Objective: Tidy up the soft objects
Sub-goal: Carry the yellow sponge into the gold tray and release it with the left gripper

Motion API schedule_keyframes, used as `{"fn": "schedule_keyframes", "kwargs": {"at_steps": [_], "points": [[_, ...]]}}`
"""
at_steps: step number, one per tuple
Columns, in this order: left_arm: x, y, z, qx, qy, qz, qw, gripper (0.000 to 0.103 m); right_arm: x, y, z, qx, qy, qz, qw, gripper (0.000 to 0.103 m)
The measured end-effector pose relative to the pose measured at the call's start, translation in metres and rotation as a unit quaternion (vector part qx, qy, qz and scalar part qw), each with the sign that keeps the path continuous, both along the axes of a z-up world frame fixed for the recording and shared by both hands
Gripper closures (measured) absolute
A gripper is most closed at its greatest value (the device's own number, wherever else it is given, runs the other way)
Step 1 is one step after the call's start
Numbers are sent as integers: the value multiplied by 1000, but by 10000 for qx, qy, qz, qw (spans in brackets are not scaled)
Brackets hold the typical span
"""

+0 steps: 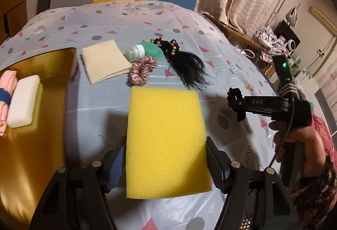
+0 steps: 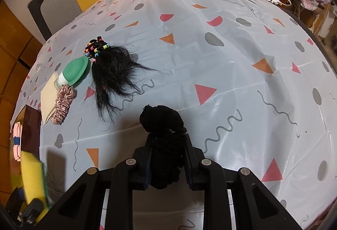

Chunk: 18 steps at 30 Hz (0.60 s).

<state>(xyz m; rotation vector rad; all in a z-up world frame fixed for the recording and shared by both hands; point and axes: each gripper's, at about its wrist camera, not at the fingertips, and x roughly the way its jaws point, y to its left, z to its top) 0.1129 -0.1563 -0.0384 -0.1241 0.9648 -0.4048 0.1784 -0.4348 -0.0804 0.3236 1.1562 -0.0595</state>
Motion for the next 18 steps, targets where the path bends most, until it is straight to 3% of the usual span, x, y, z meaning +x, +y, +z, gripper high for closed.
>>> {"fn": "schedule_keyframes", "kwargs": {"at_steps": [10,18], "points": [[-11,63,24,-243,-172,453,9985,33,-2,3,1,-38,-72,49,10000,78],[-15,127,23,3,-134,937,9955,33,-2,4,1,-42,-90,26,9999,78]]}}
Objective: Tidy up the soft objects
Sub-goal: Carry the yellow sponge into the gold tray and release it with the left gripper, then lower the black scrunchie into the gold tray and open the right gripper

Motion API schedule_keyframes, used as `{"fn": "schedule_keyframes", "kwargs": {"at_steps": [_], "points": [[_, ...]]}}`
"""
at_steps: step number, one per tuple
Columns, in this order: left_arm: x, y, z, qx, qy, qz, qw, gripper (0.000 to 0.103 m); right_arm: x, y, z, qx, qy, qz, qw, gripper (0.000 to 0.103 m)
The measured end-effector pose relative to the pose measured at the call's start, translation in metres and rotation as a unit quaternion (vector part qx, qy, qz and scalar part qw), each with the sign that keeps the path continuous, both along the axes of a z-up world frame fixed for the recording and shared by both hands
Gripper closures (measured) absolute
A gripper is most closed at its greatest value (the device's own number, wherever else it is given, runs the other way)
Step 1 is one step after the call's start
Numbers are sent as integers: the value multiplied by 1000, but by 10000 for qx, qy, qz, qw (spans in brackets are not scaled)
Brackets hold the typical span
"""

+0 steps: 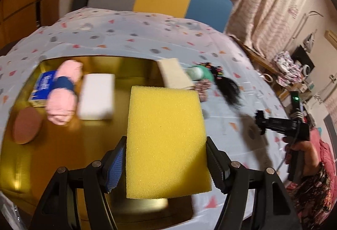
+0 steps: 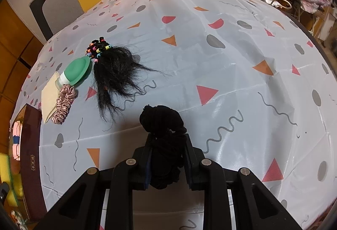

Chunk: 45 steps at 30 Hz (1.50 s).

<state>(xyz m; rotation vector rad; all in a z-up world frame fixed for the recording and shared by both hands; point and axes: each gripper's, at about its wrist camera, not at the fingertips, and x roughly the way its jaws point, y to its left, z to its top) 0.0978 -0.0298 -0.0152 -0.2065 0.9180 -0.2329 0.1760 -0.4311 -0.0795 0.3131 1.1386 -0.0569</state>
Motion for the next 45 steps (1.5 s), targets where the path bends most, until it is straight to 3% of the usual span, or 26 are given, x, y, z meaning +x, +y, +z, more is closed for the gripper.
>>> {"fn": "schedule_keyframes", "kwargs": {"at_steps": [6,13,22,29,33,37,45], "points": [[2,46,-8,249,116,321,9991,33,-4,6,4,-52,-146,47,9999,78],[3,89,-25,474,385,559,9966,32,-12,25,28,-519,-893,268,9943,78],[3,121,-50,592,739,796,9923,31,-33,67,38,-236,-1294,549,9898,78],[-9,126,-43,795,377,1139,9896,19,-43,121,58,142,-1507,1020,9832,78],[-12,135,-37,627,252,1316,9890,19,-44,155,68,253,-1580,1380,9774,78],[-16,137,-31,-100,154,1184,9928,20,-45,190,77,368,-1630,1726,9707,78],[-22,103,-32,-37,231,764,9968,21,-43,251,86,446,-1620,2301,9586,78]]}}
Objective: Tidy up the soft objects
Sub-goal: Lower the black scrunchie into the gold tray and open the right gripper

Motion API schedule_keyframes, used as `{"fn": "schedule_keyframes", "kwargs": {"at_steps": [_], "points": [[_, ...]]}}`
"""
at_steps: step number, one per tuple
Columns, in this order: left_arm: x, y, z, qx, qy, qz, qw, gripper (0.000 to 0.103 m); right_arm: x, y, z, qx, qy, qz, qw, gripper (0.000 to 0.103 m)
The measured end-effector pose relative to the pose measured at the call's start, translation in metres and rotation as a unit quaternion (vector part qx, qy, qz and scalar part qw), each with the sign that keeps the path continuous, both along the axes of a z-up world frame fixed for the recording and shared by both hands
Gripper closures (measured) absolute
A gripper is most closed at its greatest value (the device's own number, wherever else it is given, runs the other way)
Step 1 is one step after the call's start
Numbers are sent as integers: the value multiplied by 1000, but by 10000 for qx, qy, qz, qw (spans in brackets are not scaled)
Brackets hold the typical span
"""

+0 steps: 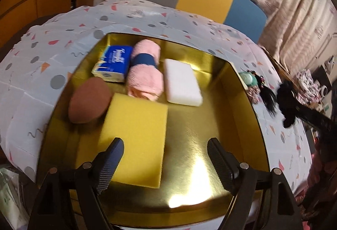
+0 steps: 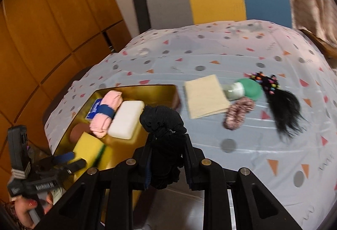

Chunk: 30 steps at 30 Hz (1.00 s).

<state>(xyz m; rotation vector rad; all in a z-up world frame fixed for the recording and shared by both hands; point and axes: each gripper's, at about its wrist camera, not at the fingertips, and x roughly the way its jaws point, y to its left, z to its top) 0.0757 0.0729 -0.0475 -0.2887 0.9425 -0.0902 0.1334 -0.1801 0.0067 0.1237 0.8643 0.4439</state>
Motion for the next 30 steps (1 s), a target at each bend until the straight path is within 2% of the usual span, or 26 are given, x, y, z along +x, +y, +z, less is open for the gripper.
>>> {"fn": "schedule_keyframes", "kwargs": {"at_steps": [6,11,21,27,28,30], "points": [[-7,-15,-1,94,-28,-221,9997,21,4,30,-3,-130,89,283,9995,78],[-8,-16,-1,110,-32,-226,9997,21,16,55,-7,-367,118,458,9982,78],[-9,-14,2,65,-36,-202,9998,21,55,97,-20,-819,164,472,9954,75],[-9,-12,3,18,-50,-179,9998,21,78,106,-35,-1122,328,366,9925,75],[-9,-12,3,19,-52,-177,9998,21,81,105,-37,-1122,374,341,9924,74],[-9,-12,3,14,-55,-158,9999,21,88,103,-41,-1113,456,252,9924,66]]}}
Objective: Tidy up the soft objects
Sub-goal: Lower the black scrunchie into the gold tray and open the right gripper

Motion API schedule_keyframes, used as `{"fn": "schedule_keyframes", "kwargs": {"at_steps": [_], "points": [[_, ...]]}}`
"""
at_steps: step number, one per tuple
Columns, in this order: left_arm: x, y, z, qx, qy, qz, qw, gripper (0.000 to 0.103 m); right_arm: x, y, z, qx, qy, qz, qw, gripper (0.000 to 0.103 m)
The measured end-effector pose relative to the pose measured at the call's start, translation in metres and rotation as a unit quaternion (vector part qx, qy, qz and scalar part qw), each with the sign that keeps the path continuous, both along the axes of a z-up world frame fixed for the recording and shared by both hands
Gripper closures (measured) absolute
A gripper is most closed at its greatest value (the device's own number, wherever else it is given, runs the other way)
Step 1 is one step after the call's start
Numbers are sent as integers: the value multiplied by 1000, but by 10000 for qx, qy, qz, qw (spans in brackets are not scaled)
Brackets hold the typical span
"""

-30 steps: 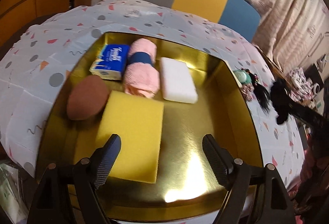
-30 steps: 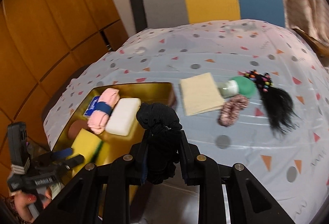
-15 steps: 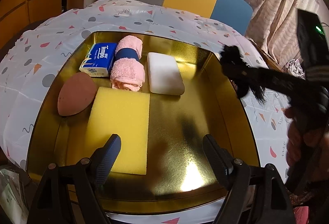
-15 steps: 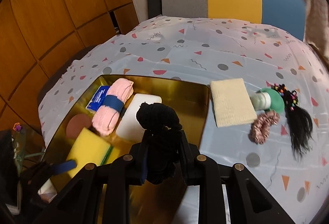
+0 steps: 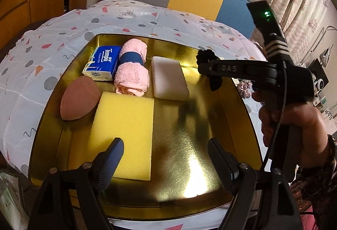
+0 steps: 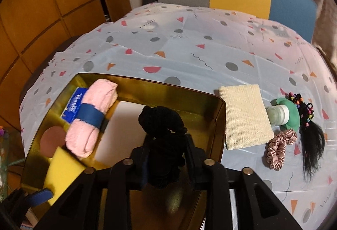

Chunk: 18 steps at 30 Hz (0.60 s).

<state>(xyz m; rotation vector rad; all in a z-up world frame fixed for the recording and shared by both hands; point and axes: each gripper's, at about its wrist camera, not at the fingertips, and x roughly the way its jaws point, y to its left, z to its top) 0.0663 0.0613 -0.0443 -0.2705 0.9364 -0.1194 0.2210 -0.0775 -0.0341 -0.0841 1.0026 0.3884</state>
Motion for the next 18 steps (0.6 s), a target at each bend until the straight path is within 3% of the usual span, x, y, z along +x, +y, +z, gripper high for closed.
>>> {"fn": "schedule_keyframes", "kwargs": {"at_steps": [2,6,8,12,18], "points": [[0,1,0,-13,1,9,10000,21,2,-3,1,45,-49,-100,9999,53],[1,2,0,11,1,53,10000,21,-4,-17,15,360,-352,-303,9983,49],[1,2,-1,-5,16,62,10000,21,-8,-25,23,478,-485,-403,9969,41],[0,1,-2,-11,6,28,10000,21,-18,-48,35,653,-675,-632,9936,39],[-2,-9,-2,-17,-46,-149,9999,21,-34,-86,30,585,-569,-998,9917,37]]}}
